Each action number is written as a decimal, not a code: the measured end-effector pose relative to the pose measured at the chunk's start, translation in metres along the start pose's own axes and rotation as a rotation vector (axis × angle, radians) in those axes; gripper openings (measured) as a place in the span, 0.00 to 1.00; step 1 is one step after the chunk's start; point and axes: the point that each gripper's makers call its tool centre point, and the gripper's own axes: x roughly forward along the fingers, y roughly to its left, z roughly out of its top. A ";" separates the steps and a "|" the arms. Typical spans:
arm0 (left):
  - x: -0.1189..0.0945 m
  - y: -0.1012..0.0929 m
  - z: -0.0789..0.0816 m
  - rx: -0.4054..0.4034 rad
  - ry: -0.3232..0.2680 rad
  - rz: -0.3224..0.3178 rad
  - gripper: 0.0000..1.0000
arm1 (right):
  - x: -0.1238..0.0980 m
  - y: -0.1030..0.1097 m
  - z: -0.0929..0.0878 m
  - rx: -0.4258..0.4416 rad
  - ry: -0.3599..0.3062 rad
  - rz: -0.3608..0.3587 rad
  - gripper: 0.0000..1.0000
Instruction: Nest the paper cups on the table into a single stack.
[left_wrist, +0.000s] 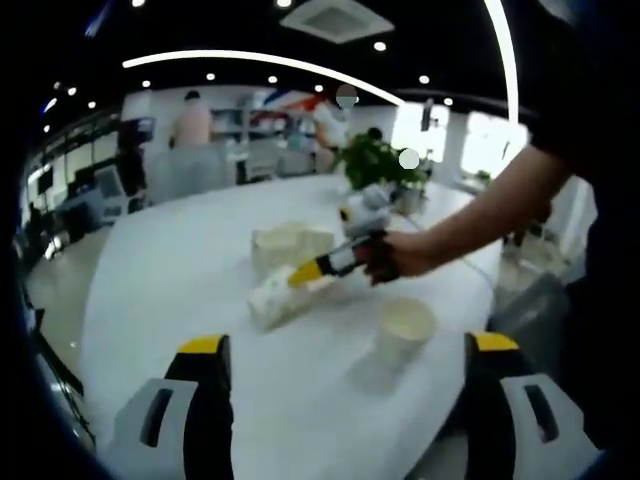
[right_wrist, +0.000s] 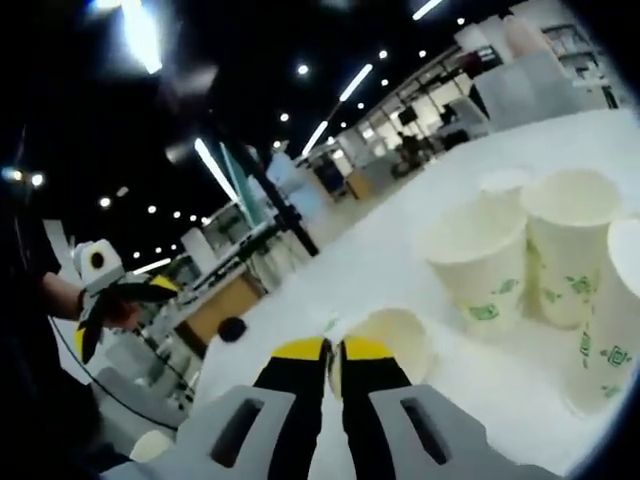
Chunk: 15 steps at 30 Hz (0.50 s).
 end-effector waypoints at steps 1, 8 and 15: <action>0.000 0.000 0.000 -0.005 -0.003 -0.002 0.97 | 0.000 0.001 -0.001 0.005 0.000 0.007 0.00; -0.001 -0.004 0.001 -0.003 -0.008 -0.002 0.96 | -0.002 0.011 -0.004 0.000 0.009 0.026 0.00; 0.000 -0.003 0.003 0.021 -0.015 0.000 0.97 | -0.008 0.021 0.002 -0.006 0.003 0.038 0.00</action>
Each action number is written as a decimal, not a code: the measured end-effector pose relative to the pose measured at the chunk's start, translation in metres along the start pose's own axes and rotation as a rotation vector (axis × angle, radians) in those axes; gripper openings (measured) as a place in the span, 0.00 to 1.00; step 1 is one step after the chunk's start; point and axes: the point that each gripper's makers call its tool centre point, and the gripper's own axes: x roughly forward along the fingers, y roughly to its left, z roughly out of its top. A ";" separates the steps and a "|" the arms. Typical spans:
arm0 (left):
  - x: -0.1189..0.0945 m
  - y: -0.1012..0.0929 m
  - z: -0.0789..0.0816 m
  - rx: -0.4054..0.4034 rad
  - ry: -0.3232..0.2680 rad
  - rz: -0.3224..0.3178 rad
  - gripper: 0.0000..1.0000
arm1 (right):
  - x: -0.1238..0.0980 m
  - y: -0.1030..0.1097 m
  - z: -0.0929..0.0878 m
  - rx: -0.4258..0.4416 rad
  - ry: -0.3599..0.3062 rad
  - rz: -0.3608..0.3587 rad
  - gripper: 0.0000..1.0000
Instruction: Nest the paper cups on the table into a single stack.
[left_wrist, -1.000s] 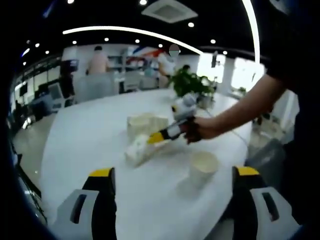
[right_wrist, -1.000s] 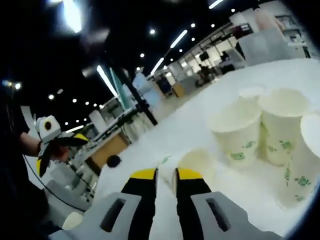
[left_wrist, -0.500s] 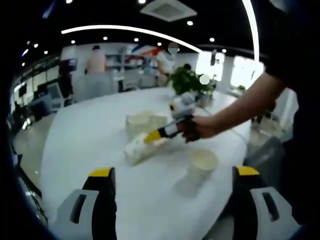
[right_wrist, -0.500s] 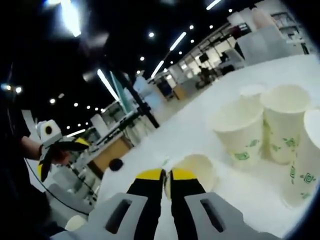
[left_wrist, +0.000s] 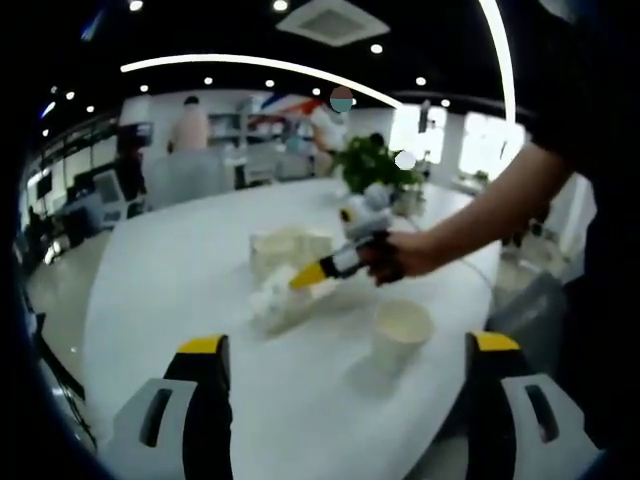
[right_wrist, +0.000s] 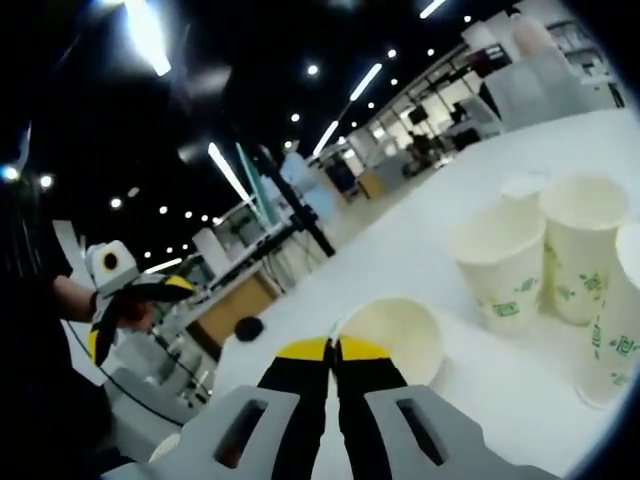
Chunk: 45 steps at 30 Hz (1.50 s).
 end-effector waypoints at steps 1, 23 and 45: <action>0.000 0.000 0.001 0.002 -0.006 0.002 0.97 | -0.001 0.000 0.000 0.001 0.000 -0.001 0.00; -0.005 0.006 0.012 0.044 -0.026 0.015 0.97 | -0.044 0.038 0.008 -0.014 0.017 -0.041 0.00; 0.004 -0.001 0.029 0.073 -0.084 -0.049 0.95 | -0.105 0.080 0.026 0.004 -0.117 -0.158 0.00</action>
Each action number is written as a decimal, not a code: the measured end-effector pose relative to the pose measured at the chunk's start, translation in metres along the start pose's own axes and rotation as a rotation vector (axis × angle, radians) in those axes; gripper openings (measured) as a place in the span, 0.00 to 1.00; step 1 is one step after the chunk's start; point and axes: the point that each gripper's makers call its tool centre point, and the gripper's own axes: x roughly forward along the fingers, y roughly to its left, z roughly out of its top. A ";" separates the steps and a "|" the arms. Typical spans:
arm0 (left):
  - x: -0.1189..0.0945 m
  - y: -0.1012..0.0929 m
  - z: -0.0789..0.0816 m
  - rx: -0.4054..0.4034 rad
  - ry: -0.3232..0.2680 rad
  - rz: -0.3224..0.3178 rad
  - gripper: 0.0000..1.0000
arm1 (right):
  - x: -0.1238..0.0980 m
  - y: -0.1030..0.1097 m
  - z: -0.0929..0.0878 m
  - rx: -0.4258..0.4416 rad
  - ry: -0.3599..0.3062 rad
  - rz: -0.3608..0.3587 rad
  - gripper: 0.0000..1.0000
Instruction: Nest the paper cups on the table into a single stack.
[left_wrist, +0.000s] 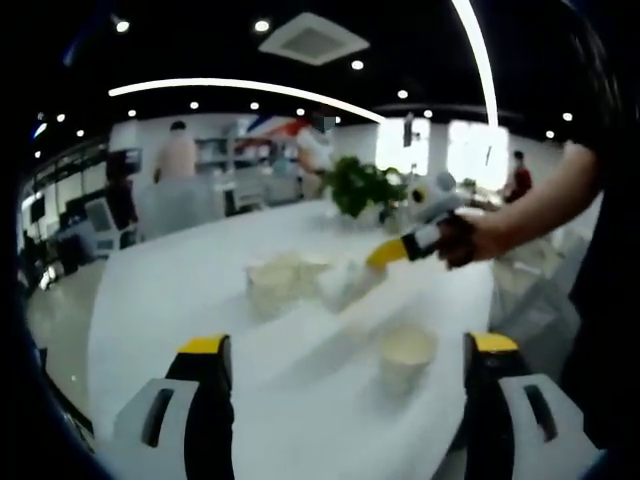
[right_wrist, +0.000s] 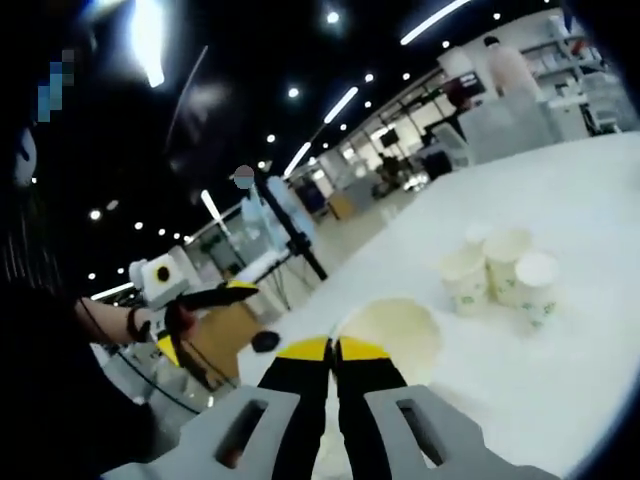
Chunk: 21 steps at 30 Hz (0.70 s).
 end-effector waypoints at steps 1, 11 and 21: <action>0.000 -0.002 0.001 0.005 -0.002 -0.006 0.95 | -0.004 0.004 0.004 -0.002 -0.017 0.003 0.00; 0.002 -0.013 -0.009 0.023 0.012 -0.059 0.94 | -0.037 0.027 0.035 -0.020 -0.110 -0.013 0.00; 0.003 -0.015 -0.009 0.030 0.003 -0.068 0.93 | -0.055 0.063 0.061 -0.166 -0.069 0.020 0.00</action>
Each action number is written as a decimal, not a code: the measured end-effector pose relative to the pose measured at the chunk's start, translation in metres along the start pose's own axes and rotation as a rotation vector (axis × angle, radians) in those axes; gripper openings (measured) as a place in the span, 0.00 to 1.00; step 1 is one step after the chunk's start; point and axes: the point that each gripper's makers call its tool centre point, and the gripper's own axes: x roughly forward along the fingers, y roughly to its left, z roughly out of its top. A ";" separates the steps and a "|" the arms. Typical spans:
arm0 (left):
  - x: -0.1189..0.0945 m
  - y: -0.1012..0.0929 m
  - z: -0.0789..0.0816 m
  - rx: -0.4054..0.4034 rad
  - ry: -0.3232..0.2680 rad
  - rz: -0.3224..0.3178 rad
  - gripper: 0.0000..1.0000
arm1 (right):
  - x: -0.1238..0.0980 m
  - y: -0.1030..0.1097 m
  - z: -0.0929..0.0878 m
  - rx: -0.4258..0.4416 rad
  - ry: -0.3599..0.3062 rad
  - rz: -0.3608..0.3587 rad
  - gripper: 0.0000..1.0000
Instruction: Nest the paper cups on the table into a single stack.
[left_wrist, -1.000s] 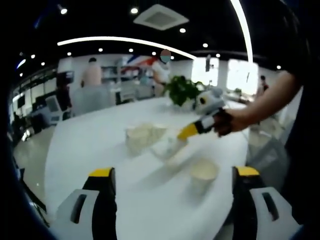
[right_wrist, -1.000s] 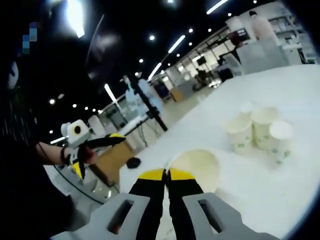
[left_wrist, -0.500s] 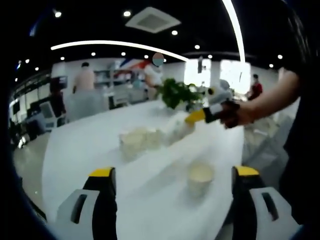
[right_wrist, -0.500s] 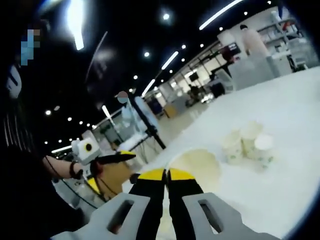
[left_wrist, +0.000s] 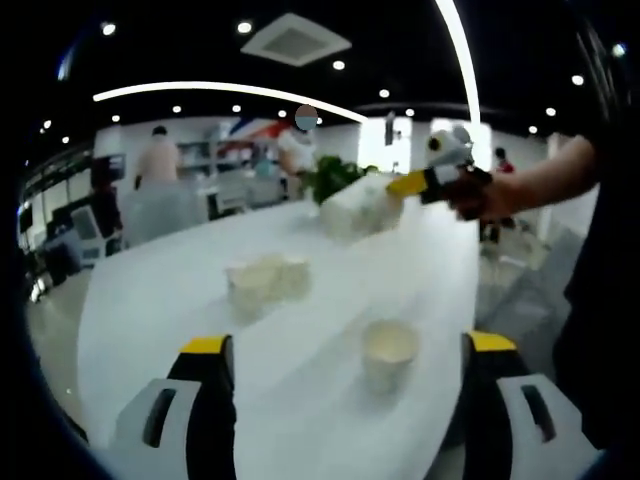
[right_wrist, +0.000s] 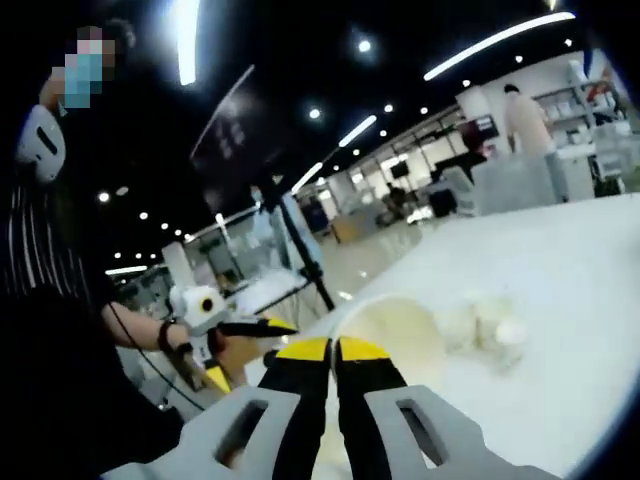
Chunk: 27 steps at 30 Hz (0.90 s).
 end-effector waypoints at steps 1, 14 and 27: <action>0.000 0.000 0.000 -0.002 -0.002 0.000 0.93 | -0.001 0.003 0.005 -0.015 0.005 0.001 0.00; -0.001 0.001 0.000 -0.018 -0.016 0.010 0.91 | -0.008 0.031 0.064 -0.257 0.117 0.021 0.00; -0.002 -0.001 -0.003 -0.023 -0.013 0.010 0.90 | -0.008 0.073 0.094 -0.539 0.386 0.085 0.00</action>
